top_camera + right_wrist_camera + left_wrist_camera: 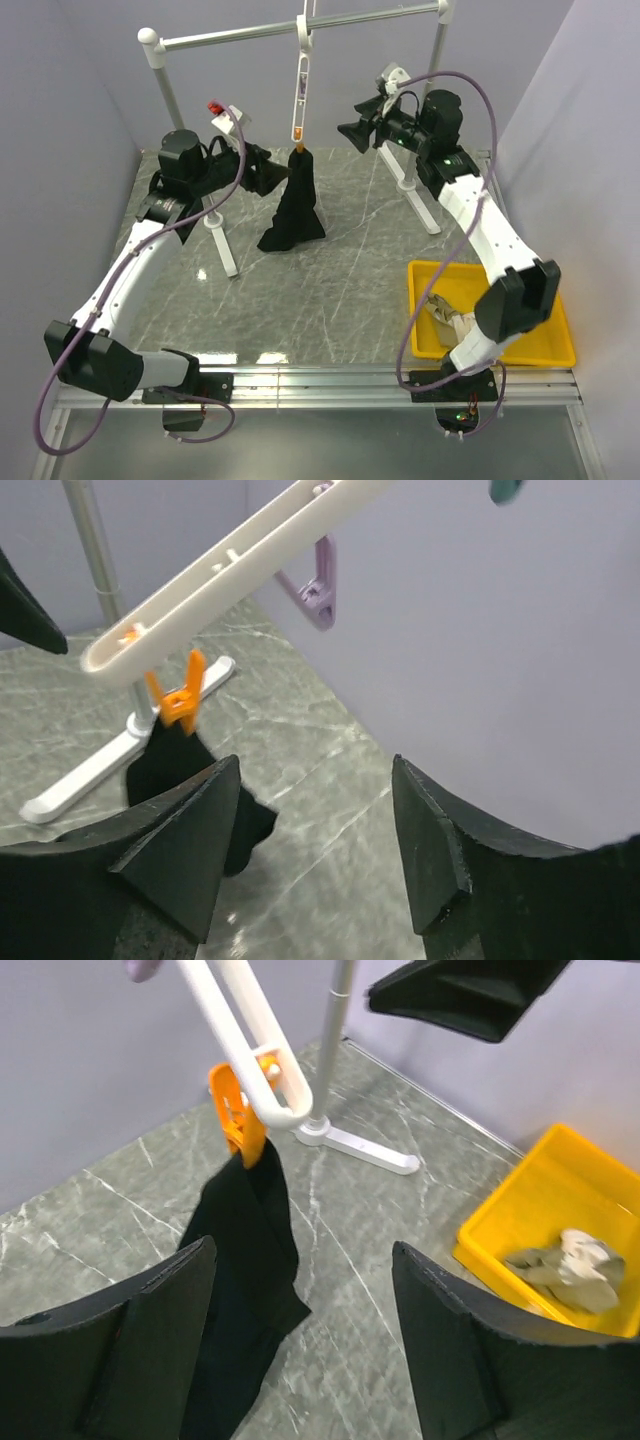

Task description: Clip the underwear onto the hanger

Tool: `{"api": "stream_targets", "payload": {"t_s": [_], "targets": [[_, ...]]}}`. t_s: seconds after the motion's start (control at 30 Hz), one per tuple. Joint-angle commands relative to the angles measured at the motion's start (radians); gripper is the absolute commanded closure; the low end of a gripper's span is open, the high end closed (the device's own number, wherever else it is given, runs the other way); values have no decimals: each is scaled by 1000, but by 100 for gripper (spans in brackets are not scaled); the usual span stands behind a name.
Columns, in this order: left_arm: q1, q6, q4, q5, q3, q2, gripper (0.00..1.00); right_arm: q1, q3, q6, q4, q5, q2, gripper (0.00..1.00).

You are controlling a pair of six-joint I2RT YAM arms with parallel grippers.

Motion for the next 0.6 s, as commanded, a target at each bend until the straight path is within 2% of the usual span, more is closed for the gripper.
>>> {"api": "stream_targets", "payload": {"t_s": [0.0,0.13,0.23,0.4,0.57], "targets": [[-24,-24,96,-97,67,24,23,-15,115,-32,121,-110,104,30],[-83,24,96,-181,109,59,15,-16,197,17,186,-164,193,27],[-149,64,96,-339,135,79,14,-12,207,44,242,-158,231,27],[-200,94,67,-529,257,171,16,-12,214,56,265,-157,251,27],[-220,101,12,-597,395,263,20,-10,229,27,257,-167,250,27]]}}
